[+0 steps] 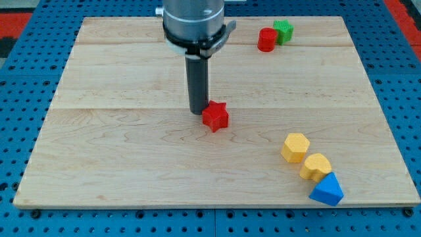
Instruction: Nudge the red star towards right
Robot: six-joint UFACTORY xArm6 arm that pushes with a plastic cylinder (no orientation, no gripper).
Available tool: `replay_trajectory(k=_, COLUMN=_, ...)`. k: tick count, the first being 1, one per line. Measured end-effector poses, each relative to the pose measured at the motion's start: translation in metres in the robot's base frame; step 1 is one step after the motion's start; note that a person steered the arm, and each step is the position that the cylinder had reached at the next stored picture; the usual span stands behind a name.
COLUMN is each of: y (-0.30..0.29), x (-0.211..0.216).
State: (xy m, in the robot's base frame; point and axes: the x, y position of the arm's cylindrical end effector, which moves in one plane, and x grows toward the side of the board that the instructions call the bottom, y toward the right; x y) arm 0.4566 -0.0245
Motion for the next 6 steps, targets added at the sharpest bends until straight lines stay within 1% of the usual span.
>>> replay_trajectory(k=1, y=0.011, x=-0.002)
replay_trajectory(k=2, y=0.067, x=-0.002)
replay_trajectory(k=3, y=0.044, x=-0.017)
replay_trajectory(k=4, y=-0.009, x=0.001)
replay_trajectory(k=5, y=0.006, x=0.027)
replay_trajectory(k=6, y=0.041, x=0.021)
